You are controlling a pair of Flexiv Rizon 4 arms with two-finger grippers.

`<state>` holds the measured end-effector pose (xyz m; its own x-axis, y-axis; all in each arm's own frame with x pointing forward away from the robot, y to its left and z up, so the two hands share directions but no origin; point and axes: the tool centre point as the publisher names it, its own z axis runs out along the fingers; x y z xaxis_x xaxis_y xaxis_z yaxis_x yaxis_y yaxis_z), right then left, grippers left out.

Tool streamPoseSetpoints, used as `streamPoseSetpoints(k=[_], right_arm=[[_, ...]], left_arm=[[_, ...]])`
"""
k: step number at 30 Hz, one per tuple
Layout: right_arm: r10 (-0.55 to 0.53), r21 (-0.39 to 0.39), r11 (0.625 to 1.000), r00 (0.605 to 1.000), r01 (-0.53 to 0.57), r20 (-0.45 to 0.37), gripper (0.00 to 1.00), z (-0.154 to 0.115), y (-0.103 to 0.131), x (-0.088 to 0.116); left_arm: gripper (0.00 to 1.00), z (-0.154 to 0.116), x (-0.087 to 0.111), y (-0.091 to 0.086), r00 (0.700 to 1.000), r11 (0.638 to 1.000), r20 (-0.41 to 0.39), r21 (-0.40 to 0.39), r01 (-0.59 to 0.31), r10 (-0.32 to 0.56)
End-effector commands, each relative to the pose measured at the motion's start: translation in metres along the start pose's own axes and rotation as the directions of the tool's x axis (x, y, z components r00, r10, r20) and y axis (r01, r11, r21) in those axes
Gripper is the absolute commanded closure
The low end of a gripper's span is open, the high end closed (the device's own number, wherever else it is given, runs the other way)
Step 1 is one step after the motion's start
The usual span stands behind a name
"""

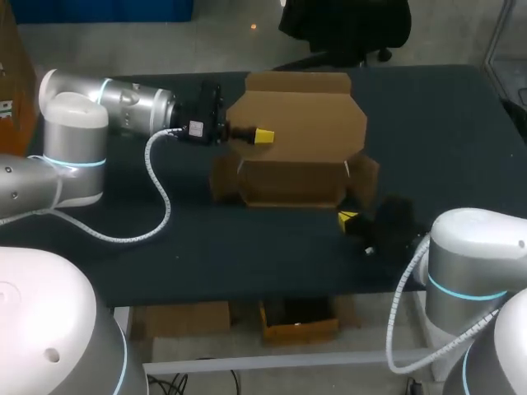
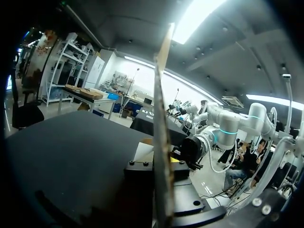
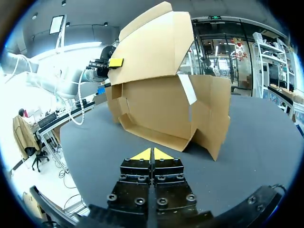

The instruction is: Assemble the packaging by folding the flat box into shape, placing the metal phone stand inside, and closing the box properly

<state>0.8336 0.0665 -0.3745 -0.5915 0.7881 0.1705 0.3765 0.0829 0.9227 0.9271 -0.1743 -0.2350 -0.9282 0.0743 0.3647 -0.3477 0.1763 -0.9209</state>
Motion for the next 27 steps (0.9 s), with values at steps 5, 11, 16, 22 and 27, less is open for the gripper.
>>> streamPoseSetpoints(k=[5, 11, 16, 22, 27], right_arm=[[-0.004, -0.001, 1.000, 0.999, 0.004, -0.046, 1.00, -0.068, 0.001, -0.013], [-0.037, 0.031, 0.999, 0.998, 0.039, -0.055, 1.00, -0.081, 0.003, -0.019], [-0.043, 0.037, 0.998, 0.997, 0.046, -0.070, 1.00, -0.089, 0.002, -0.030], [-0.028, 0.023, 0.999, 0.996, 0.030, -0.085, 0.90, -0.091, -0.001, -0.046], [-0.051, 0.038, 0.998, 0.996, 0.054, -0.079, 0.84, -0.089, -0.001, -0.056]], left_arm=[[1.00, 0.001, -0.002, 0.003, 1.000, 1.000, -0.004, -0.001, 0.000, 0.000], [1.00, 0.001, -0.002, 0.003, 1.000, 1.000, -0.004, -0.001, 0.000, 0.000], [1.00, 0.001, -0.002, 0.003, 1.000, 1.000, -0.004, -0.001, 0.000, 0.000], [1.00, 0.001, -0.002, 0.003, 1.000, 1.000, -0.004, -0.001, 0.000, 0.000], [1.00, 0.001, -0.002, 0.003, 1.000, 1.000, -0.004, -0.001, 0.000, 0.000]])
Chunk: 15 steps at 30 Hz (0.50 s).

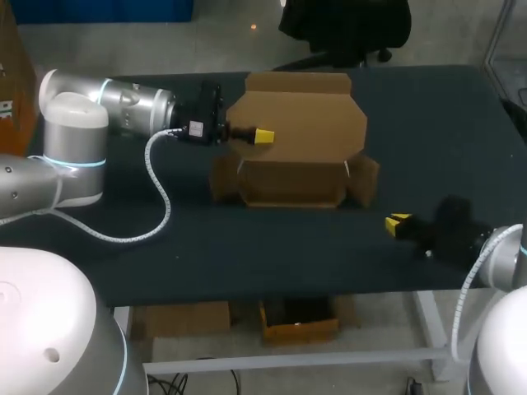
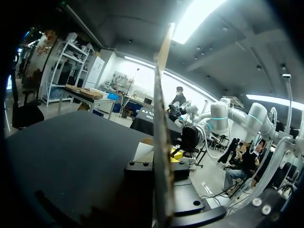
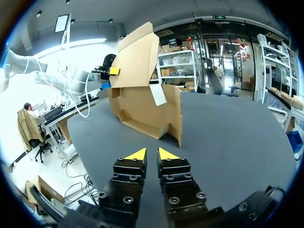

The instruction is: Assemble the packaging by folding the flat box into shape, placing the metal phone stand inside, and closing the box properly

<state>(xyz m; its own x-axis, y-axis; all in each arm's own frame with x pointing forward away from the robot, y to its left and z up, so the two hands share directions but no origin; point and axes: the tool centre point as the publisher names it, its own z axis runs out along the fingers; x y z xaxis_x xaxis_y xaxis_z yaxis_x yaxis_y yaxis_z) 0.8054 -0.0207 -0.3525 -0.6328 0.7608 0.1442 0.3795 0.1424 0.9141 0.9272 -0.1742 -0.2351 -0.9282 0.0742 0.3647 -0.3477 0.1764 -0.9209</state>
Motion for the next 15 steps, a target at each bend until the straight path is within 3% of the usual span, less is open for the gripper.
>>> streamPoseSetpoints(k=[1, 6, 15], right_arm=[[-0.010, -0.004, 1.000, 0.999, 0.010, -0.043, 0.83, -0.008, -0.003, -0.010], [-0.041, 0.019, 0.999, 0.997, 0.042, -0.067, 0.65, 0.004, -0.002, -0.016], [-0.080, 0.055, 0.995, 0.992, 0.085, -0.096, 0.56, 0.029, 0.006, -0.023]], left_arm=[[1.00, 0.001, -0.002, 0.003, 1.000, 1.000, -0.004, -0.001, 0.000, 0.000], [1.00, 0.001, -0.002, 0.003, 1.000, 1.000, -0.004, -0.001, 0.000, 0.000], [1.00, 0.001, -0.002, 0.003, 1.000, 1.000, -0.004, -0.001, 0.000, 0.000]])
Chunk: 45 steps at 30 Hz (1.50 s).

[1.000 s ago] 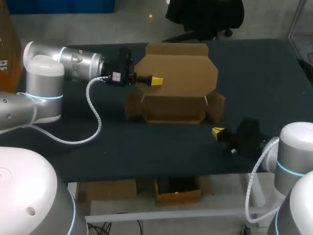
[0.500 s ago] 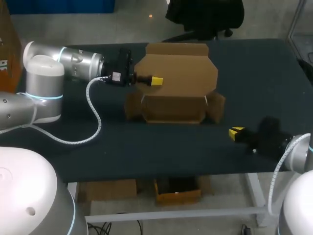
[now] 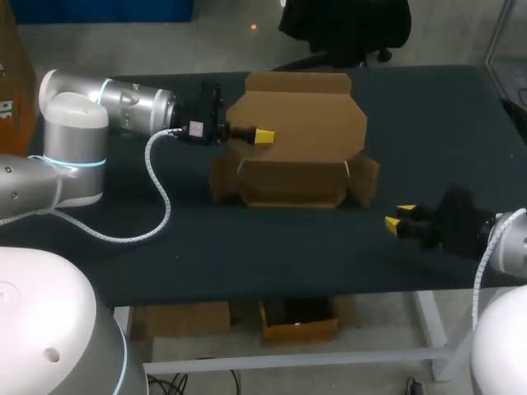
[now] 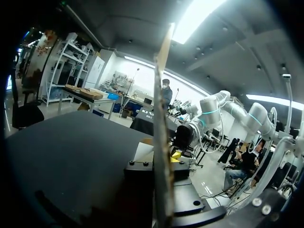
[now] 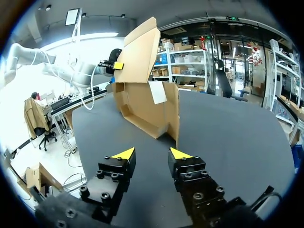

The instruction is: Assemble the packaging by folding the flat box into shape, placing the metal phone stand inside, and closing the box properly

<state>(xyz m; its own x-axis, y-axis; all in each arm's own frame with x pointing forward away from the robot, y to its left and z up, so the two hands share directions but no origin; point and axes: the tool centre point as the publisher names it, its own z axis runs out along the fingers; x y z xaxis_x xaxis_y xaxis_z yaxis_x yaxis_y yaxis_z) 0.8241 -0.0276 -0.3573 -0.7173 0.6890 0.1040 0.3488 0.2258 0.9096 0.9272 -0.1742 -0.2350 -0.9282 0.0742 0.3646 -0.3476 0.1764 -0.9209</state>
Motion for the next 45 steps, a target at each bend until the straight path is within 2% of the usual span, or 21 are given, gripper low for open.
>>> streamPoseSetpoints(k=[1, 11, 26, 37, 45], right_arm=[[-0.001, 0.022, 1.000, 1.000, 0.002, -0.010, 0.56, 0.021, 0.005, -0.009], [-0.001, 0.033, 0.999, 0.999, 0.002, -0.037, 0.57, 0.050, 0.008, -0.022], [-0.005, 0.024, 1.000, 0.999, 0.006, -0.040, 0.58, 0.057, 0.013, -0.040], [-0.022, 0.029, 0.999, 0.998, 0.023, -0.053, 0.57, 0.071, 0.022, -0.046], [-0.028, 0.018, 0.999, 0.998, 0.029, -0.062, 0.61, 0.080, 0.029, -0.051]], left_arm=[[1.00, 0.001, -0.002, 0.003, 1.000, 1.000, -0.004, -0.001, 0.000, 0.000], [1.00, 0.001, -0.002, 0.003, 1.000, 1.000, -0.004, -0.001, 0.000, 0.000], [1.00, 0.001, -0.002, 0.003, 1.000, 1.000, -0.004, -0.001, 0.000, 0.000], [1.00, 0.001, -0.002, 0.003, 1.000, 1.000, -0.004, -0.001, 0.000, 0.000], [1.00, 0.001, -0.002, 0.003, 1.000, 1.000, -0.004, -0.001, 0.000, 0.000]])
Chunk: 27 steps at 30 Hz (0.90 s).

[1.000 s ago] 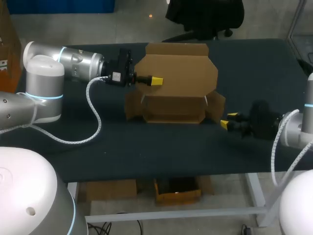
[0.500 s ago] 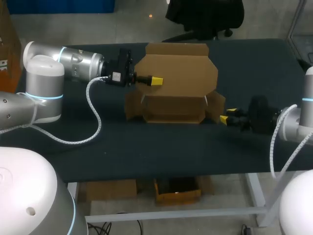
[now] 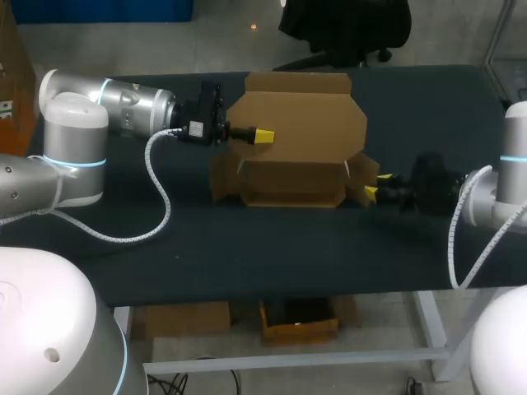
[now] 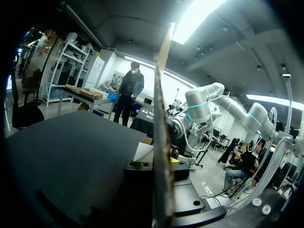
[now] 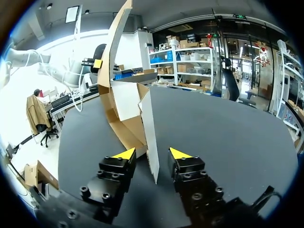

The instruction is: Assemble the packaging by folding the flat box into shape, placing the metal phone stand inside, and closing the box properly

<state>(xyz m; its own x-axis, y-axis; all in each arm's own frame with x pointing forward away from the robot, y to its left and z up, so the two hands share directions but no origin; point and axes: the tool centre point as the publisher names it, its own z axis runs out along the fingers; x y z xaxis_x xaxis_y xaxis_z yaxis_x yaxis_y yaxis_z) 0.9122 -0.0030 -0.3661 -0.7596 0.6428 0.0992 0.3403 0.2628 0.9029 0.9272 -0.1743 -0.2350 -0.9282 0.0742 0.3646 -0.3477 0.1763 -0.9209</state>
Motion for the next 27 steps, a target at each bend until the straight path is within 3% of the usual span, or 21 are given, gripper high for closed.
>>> streamPoseSetpoints(k=[1, 5, 6, 7, 8, 9, 27], right_arm=[[0.002, -0.005, 1.000, 1.000, -0.002, -0.006, 0.62, 0.007, 0.001, -0.004], [0.006, -0.015, 1.000, 1.000, -0.007, -0.009, 0.75, 0.013, 0.001, -0.003], [0.007, -0.016, 1.000, 1.000, -0.007, -0.010, 0.85, 0.014, 0.000, -0.003], [0.007, -0.016, 1.000, 1.000, -0.008, -0.011, 0.88, 0.015, 0.000, -0.003], [0.009, -0.018, 1.000, 1.000, -0.009, -0.011, 0.98, 0.016, -0.001, -0.003], [0.009, -0.018, 1.000, 1.000, -0.009, -0.011, 1.00, 0.017, -0.001, -0.003], [0.025, -0.040, 0.999, 0.998, -0.022, 0.064, 1.00, 0.025, 0.000, 0.020]], left_arm=[[1.00, 0.001, -0.002, 0.003, 1.000, 1.000, -0.004, -0.001, 0.000, 0.000], [1.00, 0.001, -0.002, 0.003, 1.000, 1.000, -0.004, -0.001, 0.000, 0.000], [1.00, 0.001, -0.002, 0.003, 1.000, 1.000, -0.004, -0.001, 0.000, 0.000], [1.00, 0.001, -0.002, 0.003, 1.000, 1.000, -0.004, -0.001, 0.000, 0.000], [1.00, 0.001, -0.002, 0.003, 1.000, 1.000, -0.004, -0.001, 0.000, 0.000], [1.00, 0.001, -0.002, 0.003, 1.000, 1.000, -0.004, -0.001, 0.000, 0.000], [1.00, 0.001, -0.002, 0.003, 1.000, 1.000, -0.004, -0.001, 0.000, 0.000]])
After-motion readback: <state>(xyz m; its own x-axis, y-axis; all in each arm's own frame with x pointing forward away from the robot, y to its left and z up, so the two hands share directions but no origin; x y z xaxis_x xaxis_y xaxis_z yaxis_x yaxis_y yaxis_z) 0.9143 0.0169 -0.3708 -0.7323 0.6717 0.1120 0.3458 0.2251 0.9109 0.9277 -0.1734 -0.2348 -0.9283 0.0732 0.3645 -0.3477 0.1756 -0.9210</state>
